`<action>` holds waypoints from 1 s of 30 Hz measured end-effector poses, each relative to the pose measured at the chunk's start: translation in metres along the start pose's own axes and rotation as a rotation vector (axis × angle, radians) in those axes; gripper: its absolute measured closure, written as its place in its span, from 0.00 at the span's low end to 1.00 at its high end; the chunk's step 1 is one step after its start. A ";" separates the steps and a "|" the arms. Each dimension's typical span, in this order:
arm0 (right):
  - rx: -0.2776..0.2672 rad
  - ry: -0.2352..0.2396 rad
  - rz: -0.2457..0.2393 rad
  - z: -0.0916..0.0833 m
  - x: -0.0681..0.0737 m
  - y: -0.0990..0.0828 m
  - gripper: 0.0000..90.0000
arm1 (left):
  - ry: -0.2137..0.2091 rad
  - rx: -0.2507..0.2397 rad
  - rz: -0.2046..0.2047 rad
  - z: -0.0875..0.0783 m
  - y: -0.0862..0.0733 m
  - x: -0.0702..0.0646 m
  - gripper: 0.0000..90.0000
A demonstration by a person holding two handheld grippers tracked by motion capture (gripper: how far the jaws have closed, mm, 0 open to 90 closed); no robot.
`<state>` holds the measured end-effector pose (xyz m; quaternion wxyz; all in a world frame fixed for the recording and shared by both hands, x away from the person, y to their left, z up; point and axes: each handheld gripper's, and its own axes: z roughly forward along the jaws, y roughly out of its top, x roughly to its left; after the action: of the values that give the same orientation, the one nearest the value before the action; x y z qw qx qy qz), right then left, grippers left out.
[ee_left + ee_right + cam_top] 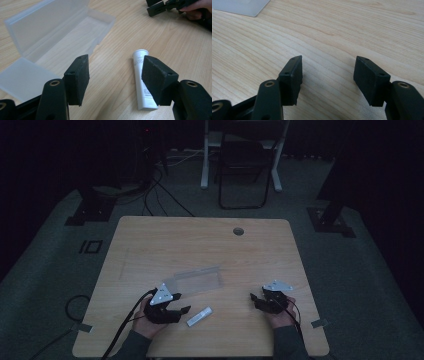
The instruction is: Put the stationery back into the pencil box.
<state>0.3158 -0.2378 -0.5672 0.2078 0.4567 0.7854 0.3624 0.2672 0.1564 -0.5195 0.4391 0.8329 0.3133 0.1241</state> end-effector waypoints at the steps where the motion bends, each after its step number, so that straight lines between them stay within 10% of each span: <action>1: 0.000 0.000 0.000 0.000 0.000 0.000 0.45 | -0.003 0.002 0.002 0.001 0.000 -0.001 0.44; 30: 0.001 0.004 -0.003 0.001 -0.002 0.001 0.42 | -0.075 0.077 0.071 0.031 -0.010 -0.031 0.47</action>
<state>0.3175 -0.2386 -0.5672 0.2065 0.4548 0.7867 0.3628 0.2545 0.1207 -0.5436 0.4134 0.8637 0.2716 0.0963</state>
